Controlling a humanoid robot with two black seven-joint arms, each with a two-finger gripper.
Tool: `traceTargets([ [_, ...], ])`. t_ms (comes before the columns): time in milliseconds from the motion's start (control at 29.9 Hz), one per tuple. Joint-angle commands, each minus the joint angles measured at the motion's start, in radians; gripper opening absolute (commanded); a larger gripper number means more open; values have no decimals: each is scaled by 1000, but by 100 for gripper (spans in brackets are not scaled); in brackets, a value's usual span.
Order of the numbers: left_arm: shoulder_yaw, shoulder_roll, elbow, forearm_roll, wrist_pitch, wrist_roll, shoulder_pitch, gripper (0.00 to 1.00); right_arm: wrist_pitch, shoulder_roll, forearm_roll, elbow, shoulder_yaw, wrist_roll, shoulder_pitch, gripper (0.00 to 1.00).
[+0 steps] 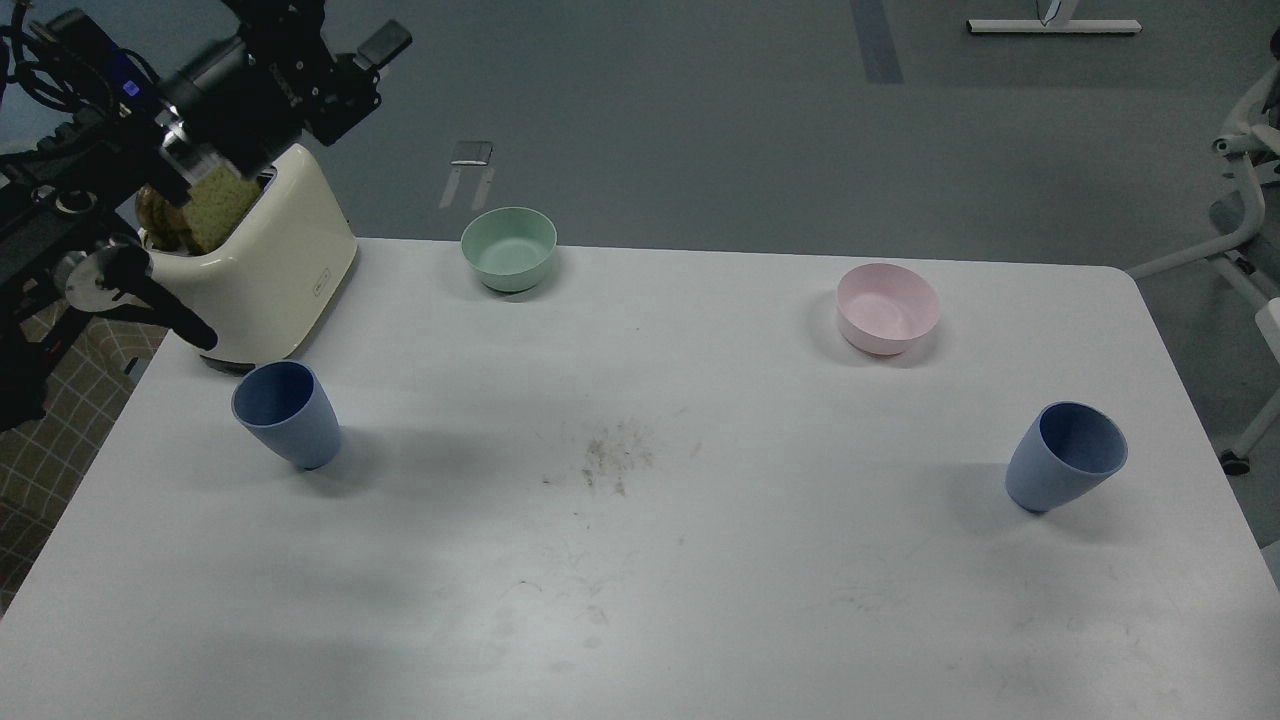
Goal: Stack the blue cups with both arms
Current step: 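Lower the left gripper from the raised pose toward the blue cup nearby, then close the left gripper around the blue cup nearest the left arm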
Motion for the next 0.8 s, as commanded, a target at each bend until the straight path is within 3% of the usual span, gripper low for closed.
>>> traceTargets([
  [0, -3, 36, -34, 248, 53, 0, 70, 92, 0, 4, 1, 7, 0, 0, -1, 100],
  [67, 1, 64, -80, 364, 90, 0, 99, 92, 0, 6, 0, 10, 0, 0, -1, 100],
  [268, 5, 180, -212, 792, 302, 0, 240, 89, 0, 4, 0, 15, 0, 0, -1, 100],
  [335, 5, 218, -213, 988, 435, 0, 324, 89, 0, 4, 0, 17, 0, 0, -1, 100],
  [402, 6, 246, -206, 1059, 512, 0, 370, 89, 0, 4, 0, 17, 0, 0, -1, 100],
  [569, 2, 280, -177, 1058, 535, 0, 401, 89, 0, 4, 1, 15, 0, 0, -1, 100],
  [770, 8, 278, -45, 1061, 535, 0, 413, 89, 0, 9, 0, 18, 0, 0, -1, 100],
])
